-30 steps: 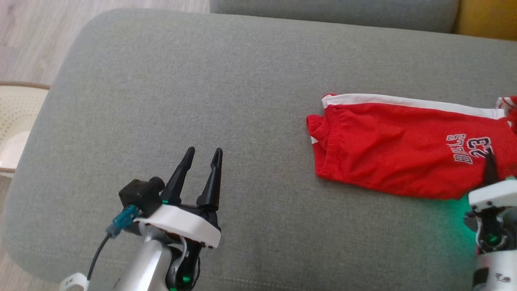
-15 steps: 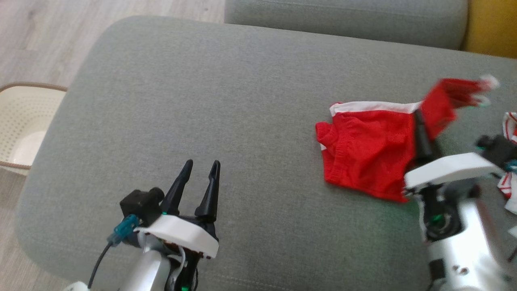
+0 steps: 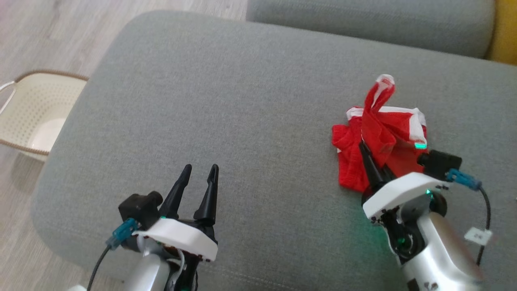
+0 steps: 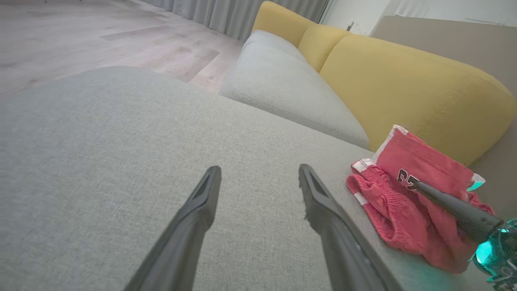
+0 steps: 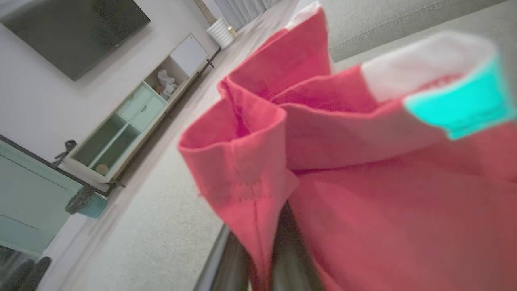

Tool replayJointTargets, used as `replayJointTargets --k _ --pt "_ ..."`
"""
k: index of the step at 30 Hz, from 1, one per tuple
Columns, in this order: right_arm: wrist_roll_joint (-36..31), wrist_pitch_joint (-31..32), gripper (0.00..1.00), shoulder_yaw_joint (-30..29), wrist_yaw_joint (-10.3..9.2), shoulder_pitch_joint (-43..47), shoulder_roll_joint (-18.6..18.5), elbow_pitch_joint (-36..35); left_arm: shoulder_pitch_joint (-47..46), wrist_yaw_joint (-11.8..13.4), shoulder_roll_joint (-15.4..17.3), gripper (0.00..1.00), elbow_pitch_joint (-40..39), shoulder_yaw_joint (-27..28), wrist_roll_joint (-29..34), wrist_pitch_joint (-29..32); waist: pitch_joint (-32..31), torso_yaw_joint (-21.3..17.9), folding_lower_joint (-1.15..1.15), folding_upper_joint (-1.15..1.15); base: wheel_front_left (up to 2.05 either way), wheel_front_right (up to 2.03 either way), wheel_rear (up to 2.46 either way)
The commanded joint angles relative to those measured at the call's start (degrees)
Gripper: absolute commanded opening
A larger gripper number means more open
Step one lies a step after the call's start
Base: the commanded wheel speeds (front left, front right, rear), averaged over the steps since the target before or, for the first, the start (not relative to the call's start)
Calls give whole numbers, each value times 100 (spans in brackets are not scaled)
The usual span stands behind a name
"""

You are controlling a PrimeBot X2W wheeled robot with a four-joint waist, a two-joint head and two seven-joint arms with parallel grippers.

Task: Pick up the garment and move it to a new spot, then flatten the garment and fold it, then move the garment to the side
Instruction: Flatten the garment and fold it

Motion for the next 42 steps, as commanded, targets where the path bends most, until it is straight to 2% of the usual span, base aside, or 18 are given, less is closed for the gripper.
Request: replayJointTargets --k 1,2,3,4,9,14,21,28,36,42 --pt "-113 -93 0 147 -5 -374 -83 -123 -193 43 29 100 -213 199 -26 -71 53 38 0 0 0 0 0" --pt "-221 -134 20 181 -5 -443 -120 -21 -202 49 29 100 -218 193 -41 -71 76 49 0 0 0 0 0" --pt "-341 -175 95 228 -5 -510 -155 90 -207 60 29 100 -219 190 -64 -71 89 56 0 0 0 0 0" --pt "-448 -208 100 266 -5 -574 -175 208 -210 70 29 100 -222 186 -83 -71 106 61 0 0 0 0 0" --pt "-740 -315 100 599 -5 -872 -211 625 -254 105 29 100 -241 143 -156 -71 193 80 0 0 0 0 0" --pt "-918 -247 100 1204 -5 -1046 -344 942 -293 131 29 100 -245 112 -196 -71 232 75 0 0 0 0 0" --pt "-752 -196 100 1773 -5 -1215 -519 1173 -312 137 29 100 -229 128 -200 -71 251 28 0 0 0 0 0" --pt "-337 -410 100 2104 -5 -1262 -654 970 -317 140 29 100 -172 177 -156 -71 165 -97 0 0 0 0 0" --pt "-41 -711 100 1932 -5 -1086 -889 409 -254 82 29 100 -165 443 31 -71 -140 -466 0 0 0 0 0" --pt "-634 -1111 100 1090 -5 -800 -1180 -49 -239 35 29 100 -320 581 90 -71 -285 -781 0 0 0 0 0"
